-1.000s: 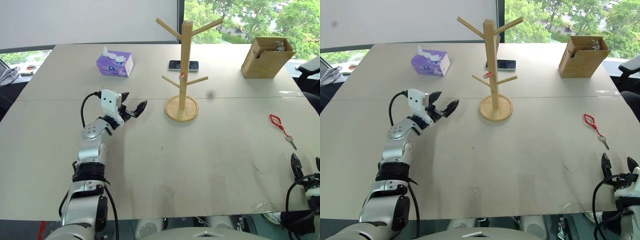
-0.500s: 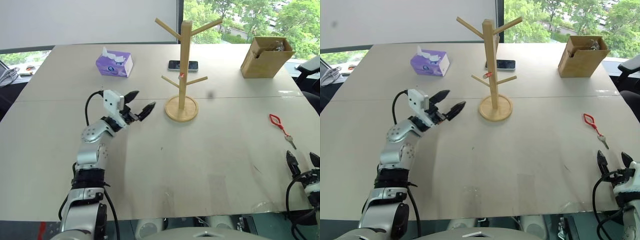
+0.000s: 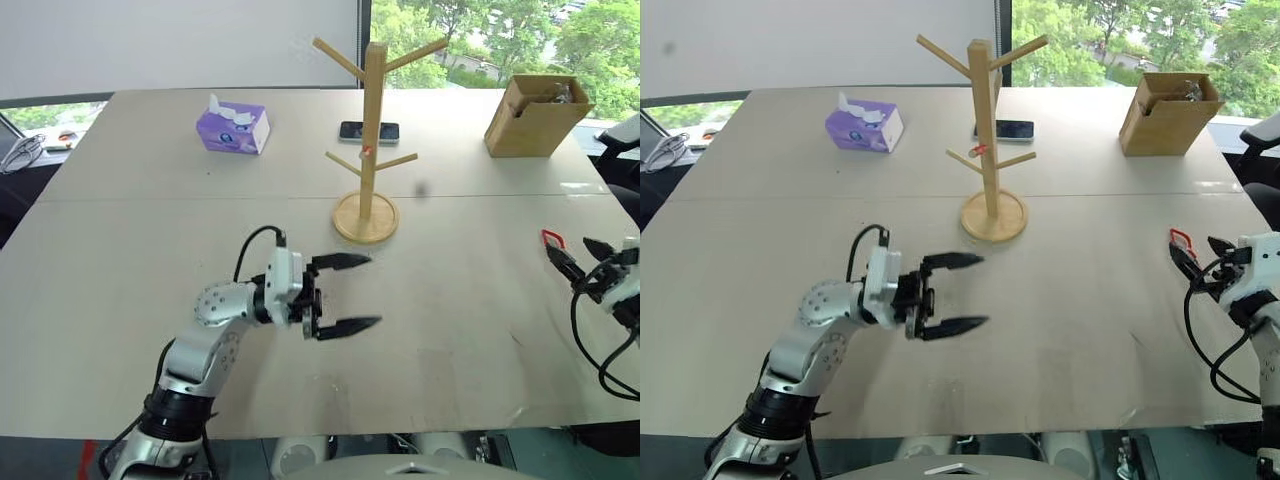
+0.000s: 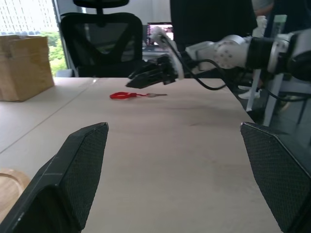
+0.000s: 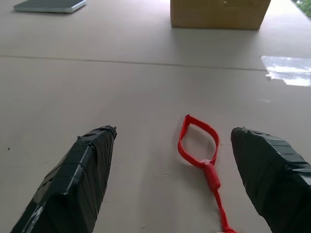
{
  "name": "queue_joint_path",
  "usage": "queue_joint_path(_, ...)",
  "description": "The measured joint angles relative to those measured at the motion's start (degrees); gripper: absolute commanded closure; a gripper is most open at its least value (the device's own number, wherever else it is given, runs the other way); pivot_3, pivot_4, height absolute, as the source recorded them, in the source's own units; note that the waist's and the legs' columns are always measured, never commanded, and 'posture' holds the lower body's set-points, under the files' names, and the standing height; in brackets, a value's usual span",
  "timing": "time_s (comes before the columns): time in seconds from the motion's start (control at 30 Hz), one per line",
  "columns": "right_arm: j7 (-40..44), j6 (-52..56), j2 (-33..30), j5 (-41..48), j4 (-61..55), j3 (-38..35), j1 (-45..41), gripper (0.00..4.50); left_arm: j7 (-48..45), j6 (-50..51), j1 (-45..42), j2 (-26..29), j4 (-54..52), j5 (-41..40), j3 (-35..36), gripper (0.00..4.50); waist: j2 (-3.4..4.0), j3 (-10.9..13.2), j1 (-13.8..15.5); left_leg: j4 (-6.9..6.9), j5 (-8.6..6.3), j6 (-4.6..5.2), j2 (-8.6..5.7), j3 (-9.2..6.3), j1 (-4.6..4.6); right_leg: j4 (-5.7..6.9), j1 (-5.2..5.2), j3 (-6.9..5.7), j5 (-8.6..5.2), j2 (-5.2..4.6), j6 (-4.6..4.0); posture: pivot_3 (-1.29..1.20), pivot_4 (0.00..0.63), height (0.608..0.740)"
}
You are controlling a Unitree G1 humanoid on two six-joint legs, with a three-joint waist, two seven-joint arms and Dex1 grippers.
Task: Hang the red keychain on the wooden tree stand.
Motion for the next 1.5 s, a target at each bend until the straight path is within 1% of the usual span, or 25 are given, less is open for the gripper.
queue_joint_path(0.13, 0.42, 0.49, 0.16, -1.21, 5.00, 0.75, -2.08, 0.43, -0.39, -2.01, -0.77, -0.81, 2.25, 0.61, -0.68, 0.00, 0.01, 0.00, -0.31, 0.01, 0.00, 0.01, 0.00, 0.02, 0.03, 0.03, 0.00, 0.04, 0.01, 0.00, 0.01, 0.00, 0.150, 0.740)
queue_joint_path(0.4, 1.06, -3.10, 0.57, -4.10, 13.16, 1.57, -7.67, 0.43, -0.12, -4.02, -1.34, -1.30, 3.30, 2.21, -0.77, 0.00, 0.03, -0.01, -0.42, 0.01, 0.00, 0.00, 0.02, 0.05, 0.04, 0.02, -0.01, 0.06, 0.01, 0.02, 0.02, 0.00, 0.150, 0.740)
queue_joint_path(0.5, 1.44, -4.40, 0.85, -5.34, 14.31, 2.26, -8.63, 0.43, 0.02, -4.03, -1.34, -1.32, 3.31, 2.22, -0.77, 0.00, 0.03, -0.01, -0.43, 0.01, 0.00, 0.00, 0.03, 0.05, 0.04, 0.02, -0.01, 0.06, 0.01, 0.02, 0.01, 0.00, 0.150, 0.740)
queue_joint_path(0.6, 1.74, -5.46, 0.95, -5.73, 15.70, 2.32, -9.26, 1.08, 0.22, -4.04, -1.33, -1.31, 3.30, 2.24, -0.76, 0.00, 0.03, -0.01, -0.43, 0.01, 0.01, 0.00, 0.03, 0.06, 0.04, 0.02, 0.00, 0.06, 0.01, 0.02, 0.02, 0.00, 0.150, 0.740)
queue_joint_path(0.63, 2.00, -5.98, 0.95, -5.87, 16.15, 2.34, -9.37, 1.59, 0.31, -4.05, -1.32, -1.32, 3.30, 2.26, -0.76, 0.00, 0.03, -0.01, -0.43, 0.01, 0.01, 0.00, 0.03, 0.05, 0.05, 0.02, 0.00, 0.06, 0.01, 0.02, 0.02, 0.00, 0.150, 0.740)
queue_joint_path(0.73, 2.56, -6.90, 1.06, -6.25, 16.34, 2.34, -9.03, 2.79, 0.36, -4.06, -1.15, -1.31, 3.30, 2.29, -0.76, 0.00, 0.03, -0.02, -0.43, 0.01, 0.01, 0.00, 0.04, 0.05, 0.05, 0.02, 0.00, 0.05, 0.01, 0.03, 0.02, 0.00, 0.150, 0.740)
queue_joint_path(0.8, 2.67, -7.67, 1.06, -6.47, 16.62, 2.33, -8.72, 3.71, 0.34, -4.02, -0.89, -1.26, 3.30, 2.26, -0.76, 0.00, 0.03, -0.02, -0.44, 0.01, 0.01, 0.00, 0.05, 0.05, 0.05, 0.02, 0.00, 0.06, 0.01, 0.02, 0.01, 0.00, 0.150, 0.740)
queue_joint_path(0.87, 3.00, -8.47, 1.09, -6.66, 16.69, 2.33, -8.26, 4.44, 0.34, -3.64, -0.52, -1.17, 3.30, 2.19, -0.76, 0.00, 0.02, -0.02, -0.43, 0.01, 0.01, 0.00, 0.05, 0.05, 0.06, 0.02, 0.00, 0.05, 0.01, 0.03, 0.01, 0.00, 0.150, 0.740)
queue_joint_path(1.0, 3.13, -9.96, 1.22, -7.17, 16.81, 2.32, -7.72, 4.44, 1.12, -1.42, 0.00, -1.12, 3.29, 1.95, -0.75, 0.00, 0.02, -0.02, -0.43, 0.01, 0.01, 0.00, 0.06, 0.04, 0.06, 0.02, 0.01, 0.05, 0.01, 0.02, 0.02, 0.00, 0.150, 0.740)
queue_joint_path(1.27, 3.26, -11.45, 1.64, -7.87, 16.62, 2.47, -7.76, 4.44, 2.30, -0.82, 0.54, -1.21, 3.29, 2.18, -0.71, 0.00, 0.01, -0.03, -0.44, 0.01, 0.01, -0.01, 0.07, 0.04, 0.06, 0.02, 0.01, 0.05, 0.01, 0.02, 0.01, 0.00, 0.150, 0.740)
queue_joint_path(1.3, 3.52, -11.34, 1.64, -8.16, 14.81, 3.00, -7.24, 4.44, 3.33, -0.05, 0.29, -1.30, 3.26, 2.13, -0.61, 0.00, 0.03, -0.01, -0.43, 0.01, 0.01, 0.00, 0.08, 0.04, 0.05, 0.03, 0.00, 0.05, 0.01, 0.02, 0.01, 0.00, 0.150, 0.740)
queue_joint_path(1.4, 4.81, -10.22, 1.12, -8.52, 3.43, 5.90, -6.22, 4.44, 7.77, 4.66, -2.81, -1.22, 2.58, 0.96, 1.46, 0.00, 0.14, 0.05, -0.67, 0.00, 0.01, -0.01, 0.14, 0.03, 0.03, 0.07, -0.07, 0.08, 0.00, 0.03, 0.02, 0.00, 0.150, 0.740)
queue_joint_path(1.43, 4.97, -8.28, -0.45, -8.15, -4.27, 7.17, -6.21, 4.44, 10.59, 8.31, -5.27, -0.69, 1.17, -0.50, 3.23, 0.00, 0.20, 0.10, -0.67, 0.01, 0.01, -0.01, 0.18, 0.00, -0.01, 0.09, -0.08, 0.07, 0.00, 0.01, 0.03, 0.00, 0.150, 0.740)
queue_joint_path(1.47, 5.07, -7.86, -0.89, -7.95, -6.55, 7.37, -6.47, 4.44, 11.37, 9.19, -6.12, -0.45, 0.63, -0.92, 3.94, 0.00, 0.20, 0.10, -0.68, 0.01, 0.01, -0.02, 0.18, -0.01, 0.01, 0.08, -0.07, 0.05, 0.00, 0.01, 0.04, 0.00, 0.150, 0.740)
queue_joint_path(1.5, 4.95, -5.88, -2.51, -7.52, -13.86, 7.62, -7.03, 4.44, 14.12, 12.91, -8.59, 0.37, -1.53, -3.01, 6.37, 0.00, 0.19, 0.09, -0.58, 0.00, 0.05, -0.08, 0.18, -0.04, -0.01, 0.05, -0.07, 0.03, 0.00, 0.01, 0.04, 0.00, 0.150, 0.740)
